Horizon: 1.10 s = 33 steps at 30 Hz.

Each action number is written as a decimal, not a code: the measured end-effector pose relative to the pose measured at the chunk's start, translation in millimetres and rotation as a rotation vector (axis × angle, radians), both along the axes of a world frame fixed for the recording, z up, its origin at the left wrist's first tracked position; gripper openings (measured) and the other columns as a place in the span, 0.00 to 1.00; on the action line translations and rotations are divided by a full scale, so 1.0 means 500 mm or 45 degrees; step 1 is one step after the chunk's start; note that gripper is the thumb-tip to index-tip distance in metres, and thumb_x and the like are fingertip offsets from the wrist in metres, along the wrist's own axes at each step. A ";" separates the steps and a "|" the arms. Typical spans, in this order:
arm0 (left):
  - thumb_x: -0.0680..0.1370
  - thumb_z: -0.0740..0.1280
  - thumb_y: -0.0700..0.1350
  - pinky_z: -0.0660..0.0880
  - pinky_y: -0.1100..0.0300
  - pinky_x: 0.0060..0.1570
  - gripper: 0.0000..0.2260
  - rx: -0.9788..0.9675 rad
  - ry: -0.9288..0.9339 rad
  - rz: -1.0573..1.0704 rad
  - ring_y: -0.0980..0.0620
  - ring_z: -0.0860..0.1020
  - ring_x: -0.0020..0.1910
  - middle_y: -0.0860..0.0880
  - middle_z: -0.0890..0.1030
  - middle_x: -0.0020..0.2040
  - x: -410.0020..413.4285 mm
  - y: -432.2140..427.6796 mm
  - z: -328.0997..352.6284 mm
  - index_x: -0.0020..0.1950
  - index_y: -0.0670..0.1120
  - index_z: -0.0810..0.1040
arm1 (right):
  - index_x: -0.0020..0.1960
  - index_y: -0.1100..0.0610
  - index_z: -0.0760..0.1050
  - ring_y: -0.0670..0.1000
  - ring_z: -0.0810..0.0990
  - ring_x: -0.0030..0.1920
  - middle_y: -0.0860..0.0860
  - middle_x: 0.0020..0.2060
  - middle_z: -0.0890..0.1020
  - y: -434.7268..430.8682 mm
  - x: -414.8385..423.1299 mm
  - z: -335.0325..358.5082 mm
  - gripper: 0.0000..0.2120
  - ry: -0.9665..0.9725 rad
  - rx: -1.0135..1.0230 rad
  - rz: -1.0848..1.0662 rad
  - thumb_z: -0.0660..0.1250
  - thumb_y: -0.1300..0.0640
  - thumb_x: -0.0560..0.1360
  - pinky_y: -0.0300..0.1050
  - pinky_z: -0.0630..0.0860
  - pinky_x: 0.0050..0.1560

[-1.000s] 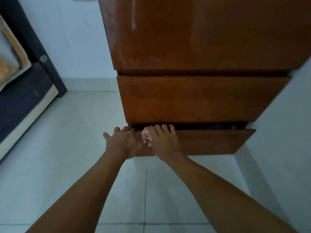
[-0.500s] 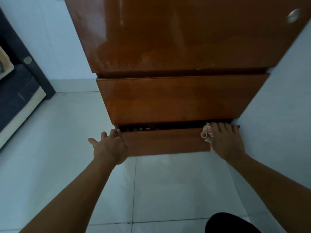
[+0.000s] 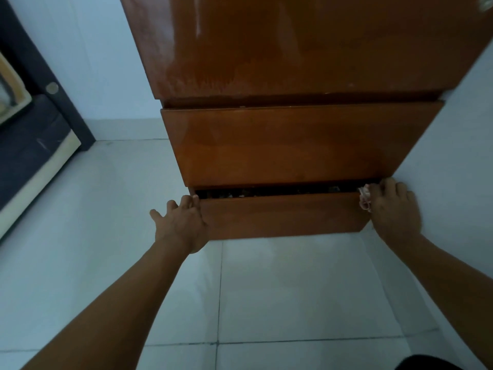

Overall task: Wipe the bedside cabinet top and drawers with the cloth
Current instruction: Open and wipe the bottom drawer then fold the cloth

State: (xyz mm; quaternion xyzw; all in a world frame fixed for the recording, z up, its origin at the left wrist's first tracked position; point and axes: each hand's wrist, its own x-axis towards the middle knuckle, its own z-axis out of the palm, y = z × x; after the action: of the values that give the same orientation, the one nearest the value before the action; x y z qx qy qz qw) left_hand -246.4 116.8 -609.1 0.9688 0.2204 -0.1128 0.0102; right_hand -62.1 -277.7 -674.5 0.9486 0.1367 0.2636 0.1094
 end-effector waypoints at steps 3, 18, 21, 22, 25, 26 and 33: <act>0.82 0.55 0.57 0.57 0.29 0.72 0.32 -0.008 -0.018 -0.011 0.40 0.62 0.76 0.47 0.62 0.80 -0.009 -0.004 0.002 0.83 0.48 0.52 | 0.49 0.67 0.77 0.67 0.75 0.47 0.68 0.45 0.76 0.047 -0.016 0.043 0.12 0.140 0.265 -0.011 0.73 0.63 0.68 0.61 0.73 0.48; 0.82 0.51 0.58 0.52 0.26 0.71 0.31 0.090 -0.098 0.005 0.41 0.65 0.75 0.48 0.63 0.79 -0.018 -0.021 -0.024 0.82 0.48 0.53 | 0.63 0.57 0.80 0.61 0.79 0.58 0.56 0.58 0.82 0.257 -0.097 -0.037 0.14 0.060 0.435 0.636 0.66 0.60 0.78 0.57 0.74 0.63; 0.82 0.53 0.57 0.54 0.26 0.71 0.30 0.051 -0.103 0.000 0.41 0.64 0.75 0.48 0.63 0.79 -0.018 -0.018 -0.019 0.82 0.48 0.53 | 0.65 0.59 0.79 0.63 0.79 0.59 0.59 0.60 0.81 0.121 -0.051 -0.029 0.22 0.175 0.492 0.451 0.72 0.69 0.72 0.56 0.76 0.61; 0.82 0.53 0.57 0.55 0.27 0.71 0.30 0.033 -0.110 -0.007 0.41 0.64 0.75 0.47 0.63 0.79 -0.019 -0.016 -0.018 0.82 0.48 0.53 | 0.65 0.59 0.79 0.64 0.79 0.59 0.59 0.60 0.81 0.080 -0.043 -0.024 0.22 0.216 0.545 0.379 0.73 0.69 0.72 0.56 0.77 0.60; 0.82 0.54 0.56 0.56 0.28 0.71 0.30 -0.018 -0.138 -0.011 0.40 0.62 0.76 0.47 0.61 0.80 -0.024 -0.009 -0.019 0.82 0.48 0.52 | 0.56 0.56 0.83 0.63 0.82 0.53 0.58 0.54 0.83 0.005 -0.028 0.013 0.13 0.282 0.679 0.218 0.75 0.65 0.72 0.52 0.78 0.55; 0.82 0.54 0.56 0.55 0.28 0.71 0.31 -0.027 -0.145 -0.011 0.40 0.61 0.77 0.47 0.60 0.80 -0.024 -0.006 -0.020 0.82 0.48 0.51 | 0.55 0.57 0.84 0.64 0.83 0.52 0.60 0.53 0.85 0.005 -0.022 0.022 0.12 0.274 0.762 0.134 0.76 0.63 0.72 0.52 0.78 0.55; 0.81 0.54 0.56 0.59 0.32 0.71 0.31 -0.060 -0.257 -0.011 0.38 0.62 0.76 0.46 0.61 0.80 -0.032 -0.006 -0.043 0.82 0.47 0.53 | 0.66 0.61 0.80 0.53 0.78 0.64 0.55 0.64 0.80 0.293 -0.138 -0.023 0.17 -0.068 1.130 0.393 0.59 0.54 0.85 0.45 0.72 0.68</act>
State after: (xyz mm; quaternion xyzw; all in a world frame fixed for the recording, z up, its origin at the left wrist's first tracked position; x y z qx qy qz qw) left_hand -262.2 113.6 -630.8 0.9757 0.2113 -0.0198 0.0545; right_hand -131.3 -131.2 -686.2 0.8652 0.1473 0.3340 -0.3438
